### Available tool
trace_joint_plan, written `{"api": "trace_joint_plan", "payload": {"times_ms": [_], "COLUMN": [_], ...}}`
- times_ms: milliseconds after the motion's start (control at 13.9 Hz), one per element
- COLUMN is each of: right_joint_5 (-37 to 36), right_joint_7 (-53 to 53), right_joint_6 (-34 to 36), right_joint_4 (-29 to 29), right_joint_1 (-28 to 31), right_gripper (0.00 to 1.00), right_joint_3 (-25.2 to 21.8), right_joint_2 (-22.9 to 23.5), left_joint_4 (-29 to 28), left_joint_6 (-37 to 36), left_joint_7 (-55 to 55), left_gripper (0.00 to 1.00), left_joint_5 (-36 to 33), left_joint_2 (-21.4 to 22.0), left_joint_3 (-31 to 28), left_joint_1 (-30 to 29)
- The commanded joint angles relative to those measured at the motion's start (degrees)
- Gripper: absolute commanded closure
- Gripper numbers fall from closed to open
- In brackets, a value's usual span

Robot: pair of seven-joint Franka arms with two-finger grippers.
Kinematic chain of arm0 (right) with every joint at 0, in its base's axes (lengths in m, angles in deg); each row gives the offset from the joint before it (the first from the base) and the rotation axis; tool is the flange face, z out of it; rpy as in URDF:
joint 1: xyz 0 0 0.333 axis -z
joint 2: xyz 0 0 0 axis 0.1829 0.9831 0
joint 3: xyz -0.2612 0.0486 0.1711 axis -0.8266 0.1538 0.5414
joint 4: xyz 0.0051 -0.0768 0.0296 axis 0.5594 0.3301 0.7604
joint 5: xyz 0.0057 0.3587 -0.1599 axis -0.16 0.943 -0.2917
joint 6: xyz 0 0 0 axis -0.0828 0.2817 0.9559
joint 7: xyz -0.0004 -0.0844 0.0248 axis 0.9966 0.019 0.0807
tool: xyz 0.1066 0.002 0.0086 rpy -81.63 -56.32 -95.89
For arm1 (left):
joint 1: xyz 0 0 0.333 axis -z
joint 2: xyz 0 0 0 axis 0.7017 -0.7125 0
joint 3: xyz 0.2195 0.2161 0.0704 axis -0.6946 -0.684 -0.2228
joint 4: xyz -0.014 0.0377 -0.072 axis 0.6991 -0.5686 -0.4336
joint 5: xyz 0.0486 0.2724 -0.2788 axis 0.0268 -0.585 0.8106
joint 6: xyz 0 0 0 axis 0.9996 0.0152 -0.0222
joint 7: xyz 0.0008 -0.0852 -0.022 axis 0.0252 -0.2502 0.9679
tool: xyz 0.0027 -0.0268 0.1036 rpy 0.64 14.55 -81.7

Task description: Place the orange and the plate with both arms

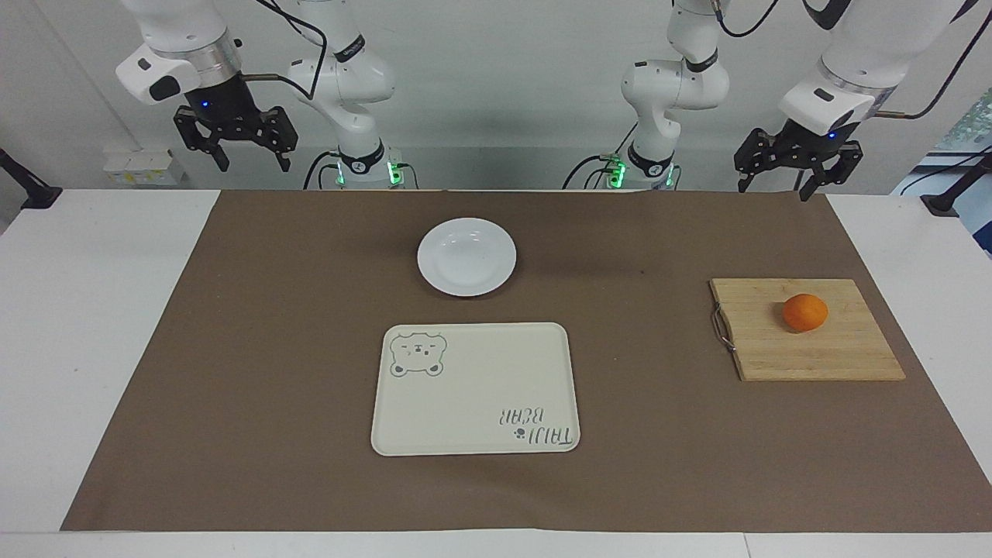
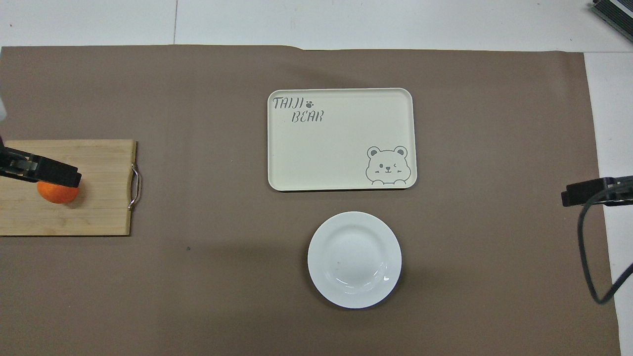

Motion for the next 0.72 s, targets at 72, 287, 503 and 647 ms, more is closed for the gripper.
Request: {"api": "trace_joint_plan", "payload": {"times_ms": [72, 287, 503, 647], "right_joint_5": [1.0, 1.0, 1.0, 1.0], "right_joint_7": [-1.2, -1.2, -1.2, -1.2], "right_joint_6": [0.3, 0.4, 0.4, 0.4], "right_joint_4": [1.7, 1.7, 1.7, 2.0], "right_joint_1": [0.4, 0.4, 0.4, 0.4], "right_gripper": [0.00, 0.00, 0.00, 0.00], "right_joint_3": [0.2, 0.2, 0.2, 0.2], "right_joint_2": [-1.6, -1.6, -1.6, -1.9], "left_joint_4": [1.0, 1.0, 1.0, 1.0], "left_joint_6": [-1.4, -1.4, -1.1, -1.1], "left_joint_7": [-0.6, -0.7, -0.5, -0.6], "left_gripper": [0.00, 0.00, 0.00, 0.00], "left_joint_5": [0.3, 0.3, 0.3, 0.3], "left_joint_2": [0.1, 0.1, 0.1, 0.1], "left_joint_3": [-0.2, -0.3, -0.3, -0.3], "left_joint_1": [0.2, 0.0, -0.5, -0.4]}}
